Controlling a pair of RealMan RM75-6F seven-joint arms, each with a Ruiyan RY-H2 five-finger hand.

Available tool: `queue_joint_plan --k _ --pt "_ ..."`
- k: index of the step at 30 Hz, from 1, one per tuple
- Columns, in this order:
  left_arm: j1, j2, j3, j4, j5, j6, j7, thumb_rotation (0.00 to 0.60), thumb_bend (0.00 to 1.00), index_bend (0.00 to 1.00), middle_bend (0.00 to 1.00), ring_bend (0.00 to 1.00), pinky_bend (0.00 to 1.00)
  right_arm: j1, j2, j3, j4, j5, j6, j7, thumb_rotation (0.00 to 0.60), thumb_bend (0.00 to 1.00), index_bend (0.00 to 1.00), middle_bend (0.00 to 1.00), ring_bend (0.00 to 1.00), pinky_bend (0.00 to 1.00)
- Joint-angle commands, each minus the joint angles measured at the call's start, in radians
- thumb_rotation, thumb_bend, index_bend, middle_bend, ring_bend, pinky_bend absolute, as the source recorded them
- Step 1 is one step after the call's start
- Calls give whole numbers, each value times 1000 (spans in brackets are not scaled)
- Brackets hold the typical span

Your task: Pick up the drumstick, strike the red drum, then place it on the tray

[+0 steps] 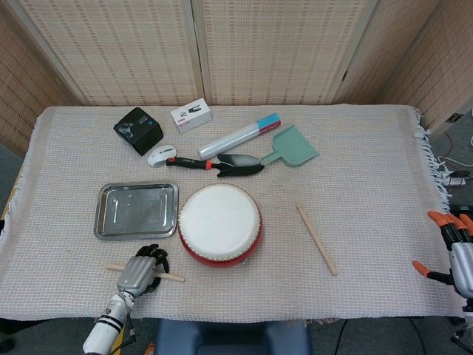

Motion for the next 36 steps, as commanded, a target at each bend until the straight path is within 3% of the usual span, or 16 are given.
queue_joint_plan --k 1,7,13,19,26,36 --pt "1 -1 2 2 7 3 -9 600 362 540 252 99 122 0 0 0 -1 0 0 -1 600 97 143 134 0 36" --pt "21 4 -2 -7 54 40 -90 600 364 561 271 121 129 -3 3 -1 -5 -3 7 -4 600 97 143 134 0 36" --pt "55 54 -24 -56 130 81 -314 600 364 571 287 132 143 -6 5 -1 -11 -6 12 -9 600 97 143 134 0 36" --pt "69 137 -76 -109 178 63 -687 600 363 575 300 135 151 -6 4 -2 -17 -9 14 -19 600 97 143 134 0 36" --pt "55 235 -114 -105 210 -29 -1112 600 363 577 313 140 159 -10 9 -2 -30 -12 23 -30 600 97 143 134 0 36" --pt "33 333 -104 -47 351 -111 -1770 600 364 580 317 142 173 -11 15 -4 -50 -18 25 -43 600 97 143 134 0 36"
